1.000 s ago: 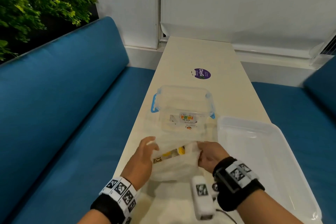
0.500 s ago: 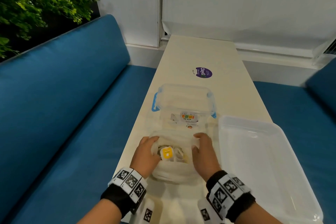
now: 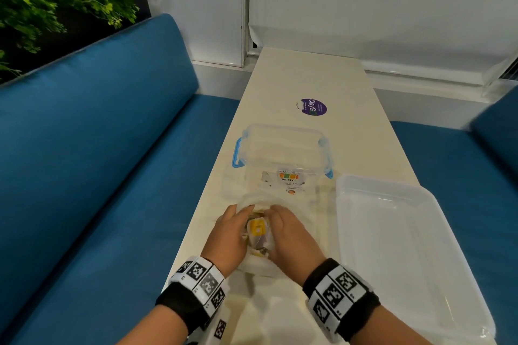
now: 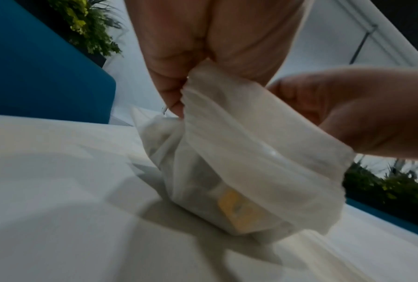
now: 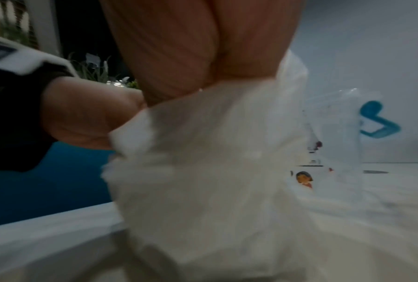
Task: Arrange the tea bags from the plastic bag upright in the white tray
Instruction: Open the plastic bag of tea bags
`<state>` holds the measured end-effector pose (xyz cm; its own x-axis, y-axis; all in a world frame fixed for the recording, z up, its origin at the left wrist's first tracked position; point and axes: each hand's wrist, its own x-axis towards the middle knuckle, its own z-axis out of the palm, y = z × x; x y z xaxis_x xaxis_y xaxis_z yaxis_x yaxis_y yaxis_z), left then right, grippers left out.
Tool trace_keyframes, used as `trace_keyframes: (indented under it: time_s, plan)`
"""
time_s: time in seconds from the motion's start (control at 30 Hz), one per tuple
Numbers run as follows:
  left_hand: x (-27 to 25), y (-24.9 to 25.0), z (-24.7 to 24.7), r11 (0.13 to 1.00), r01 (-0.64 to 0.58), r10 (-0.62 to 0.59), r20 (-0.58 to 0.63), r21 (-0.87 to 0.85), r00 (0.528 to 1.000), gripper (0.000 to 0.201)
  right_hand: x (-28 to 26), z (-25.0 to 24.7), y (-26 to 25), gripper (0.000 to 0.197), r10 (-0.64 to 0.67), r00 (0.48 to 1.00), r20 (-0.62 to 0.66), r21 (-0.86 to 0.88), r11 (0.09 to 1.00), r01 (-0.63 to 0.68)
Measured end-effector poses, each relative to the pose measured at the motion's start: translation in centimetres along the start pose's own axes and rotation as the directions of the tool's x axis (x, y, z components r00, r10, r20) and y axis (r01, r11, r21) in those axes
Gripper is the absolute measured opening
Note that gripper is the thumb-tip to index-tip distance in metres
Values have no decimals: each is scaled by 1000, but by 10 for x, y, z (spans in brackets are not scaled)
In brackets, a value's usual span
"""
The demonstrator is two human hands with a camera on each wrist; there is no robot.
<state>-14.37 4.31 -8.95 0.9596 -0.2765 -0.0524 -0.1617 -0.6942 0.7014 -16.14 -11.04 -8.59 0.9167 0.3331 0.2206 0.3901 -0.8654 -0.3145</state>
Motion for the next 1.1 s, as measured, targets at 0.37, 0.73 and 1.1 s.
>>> trace_keyframes:
  time_s: [0.37, 0.73, 1.1]
  plan:
    - [8, -6, -12, 971, 178, -198, 119, 161, 973, 72, 17, -29, 5, 99, 243, 869, 432, -112, 970, -216]
    - [10, -3, -1, 979, 142, -161, 131, 145, 978, 67, 48, -15, -13, 29, 358, 749, 557, -286, 930, -232]
    - [7, -13, -2, 986, 109, -124, 117, 127, 985, 62, 40, -8, -6, 47, 299, 812, 502, -198, 953, -228]
